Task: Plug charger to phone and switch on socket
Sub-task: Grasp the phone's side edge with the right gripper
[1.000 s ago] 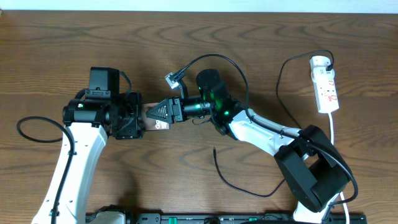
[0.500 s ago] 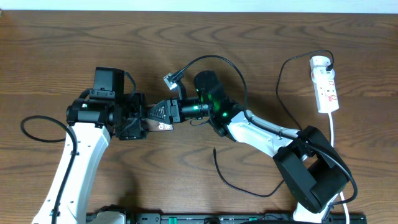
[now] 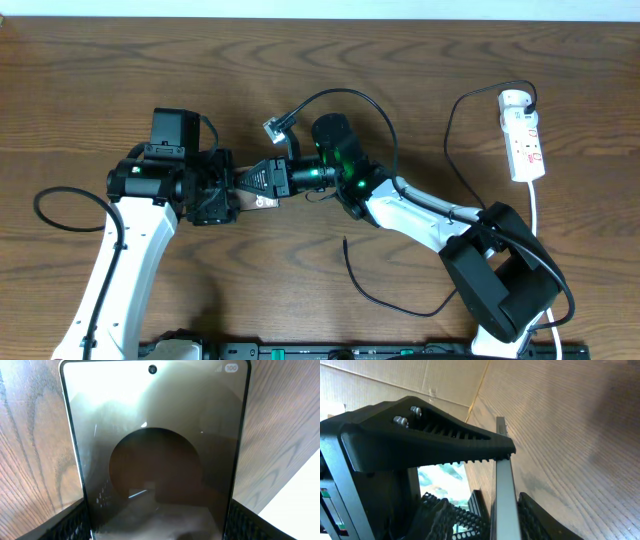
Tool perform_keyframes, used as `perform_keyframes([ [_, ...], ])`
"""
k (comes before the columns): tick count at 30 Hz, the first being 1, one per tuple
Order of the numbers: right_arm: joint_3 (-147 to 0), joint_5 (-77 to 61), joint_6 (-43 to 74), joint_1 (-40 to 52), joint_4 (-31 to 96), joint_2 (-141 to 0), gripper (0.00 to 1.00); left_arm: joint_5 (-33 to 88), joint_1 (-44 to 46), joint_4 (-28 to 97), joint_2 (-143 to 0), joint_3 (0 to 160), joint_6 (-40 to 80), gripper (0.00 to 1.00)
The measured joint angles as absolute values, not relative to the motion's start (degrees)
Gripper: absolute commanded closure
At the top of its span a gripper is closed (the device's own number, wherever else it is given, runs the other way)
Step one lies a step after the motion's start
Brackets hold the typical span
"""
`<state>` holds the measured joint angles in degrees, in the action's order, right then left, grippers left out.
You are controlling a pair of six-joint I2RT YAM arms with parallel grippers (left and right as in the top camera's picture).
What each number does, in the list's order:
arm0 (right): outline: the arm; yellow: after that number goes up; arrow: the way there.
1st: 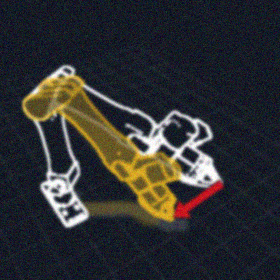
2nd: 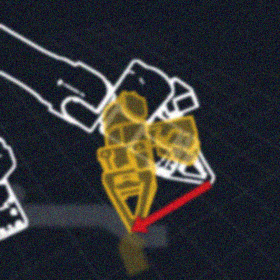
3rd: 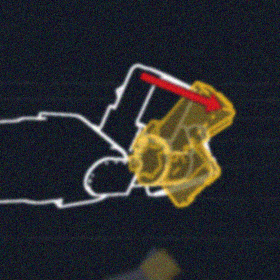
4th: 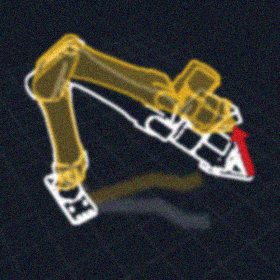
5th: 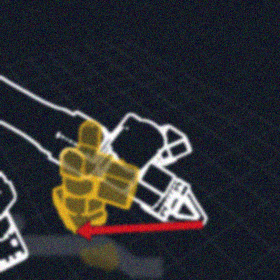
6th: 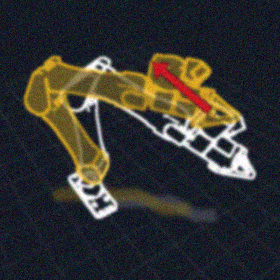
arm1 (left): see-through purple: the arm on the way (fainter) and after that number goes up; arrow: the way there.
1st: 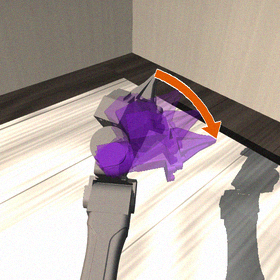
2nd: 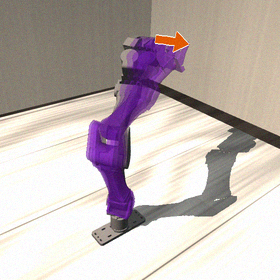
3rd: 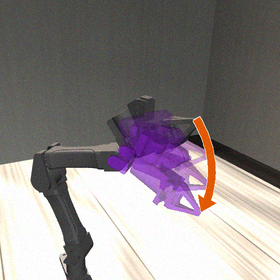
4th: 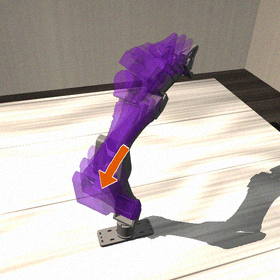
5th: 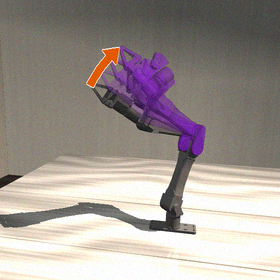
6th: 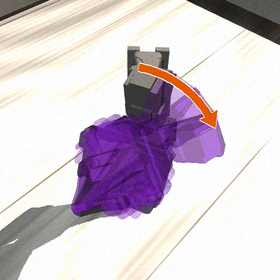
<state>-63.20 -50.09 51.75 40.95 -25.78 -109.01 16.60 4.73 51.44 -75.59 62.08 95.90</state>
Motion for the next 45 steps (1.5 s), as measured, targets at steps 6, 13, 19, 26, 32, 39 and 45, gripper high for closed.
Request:
perform_keyframes([
  [6, -63.2, -49.8, 51.8, 40.9, -25.8, -109.0, 0.69, 16.6, 4.7, 51.5, -75.6, 62.1, 96.4, 0.93],
  [13, -63.2, -49.6, 51.8, 40.9, -25.7, -109.0, 0.78, 16.6, 4.7, 51.4, -75.6, 62.1, 96.4, 0.93],
  [19, -63.2, -49.4, 51.8, 40.9, -25.6, -109.0, 0.8, 16.6, 4.7, 51.4, -75.6, 62.1, 96.5, 0.93],
  [26, -63.2, -49.2, 51.8, 40.9, -25.4, -109.0, 0.87, 16.6, 4.7, 51.4, -75.6, 62.1, 96.4, 0.93],
  [32, -63.2, -48.5, 52.0, 40.9, -25.0, -109.1, 0.92, 16.6, 4.7, 51.4, -75.6, 62.1, 96.2, 0.93],
  [39, -63.2, -48.0, 53.0, 40.9, -24.7, -109.1, 0.98, 16.6, 4.7, 51.2, -75.6, 62.1, 96.1, 0.93],
  [45, -63.2, -48.0, 53.0, 40.9, -24.7, -109.1, 0.99, 16.6, 4.7, 51.2, -75.6, 62.1, 96.1, 0.61],
])
